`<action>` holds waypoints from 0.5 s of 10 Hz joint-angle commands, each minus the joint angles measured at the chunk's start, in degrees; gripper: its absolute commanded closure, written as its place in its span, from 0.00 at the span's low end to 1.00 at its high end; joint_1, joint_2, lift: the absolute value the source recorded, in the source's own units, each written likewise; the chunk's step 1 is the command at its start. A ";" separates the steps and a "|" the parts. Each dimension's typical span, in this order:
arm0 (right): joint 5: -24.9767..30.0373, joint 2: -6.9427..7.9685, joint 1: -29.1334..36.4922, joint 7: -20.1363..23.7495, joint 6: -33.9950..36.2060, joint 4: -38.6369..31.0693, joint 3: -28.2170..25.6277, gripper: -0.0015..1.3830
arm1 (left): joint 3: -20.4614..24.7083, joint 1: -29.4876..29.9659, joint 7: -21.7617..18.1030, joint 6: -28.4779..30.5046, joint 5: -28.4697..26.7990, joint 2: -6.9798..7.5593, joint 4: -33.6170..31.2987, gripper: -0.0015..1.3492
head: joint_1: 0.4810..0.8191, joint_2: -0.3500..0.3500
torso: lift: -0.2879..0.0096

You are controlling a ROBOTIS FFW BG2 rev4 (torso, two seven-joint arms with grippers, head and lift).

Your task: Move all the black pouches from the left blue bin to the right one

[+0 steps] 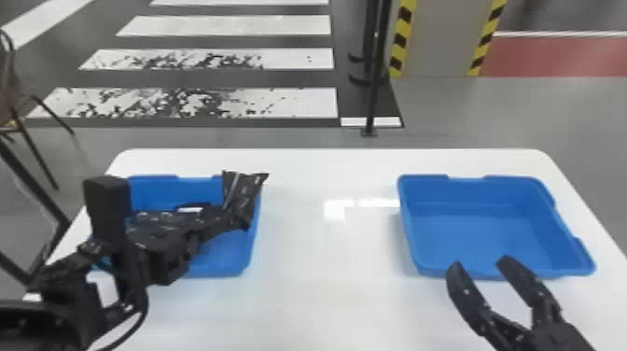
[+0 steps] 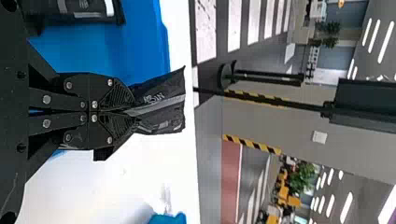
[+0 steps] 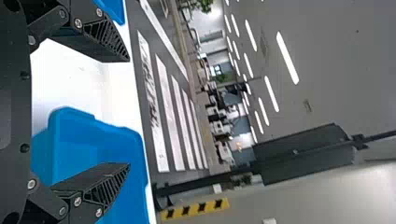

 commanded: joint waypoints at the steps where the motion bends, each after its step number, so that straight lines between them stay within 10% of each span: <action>1: -1.01 -1.03 -3.44 3.05 8.16 -0.32 0.90 0.17 | -1.93 3.16 -0.70 -0.29 2.25 -0.05 -3.50 0.90 | 0.63 0.52 | 0.50; 5: -11.41 -5.25 -11.18 4.37 18.14 0.52 7.30 0.17 | -6.96 5.98 -1.84 -0.43 6.94 -0.22 -5.89 0.90 | 0.63 0.51 | 0.50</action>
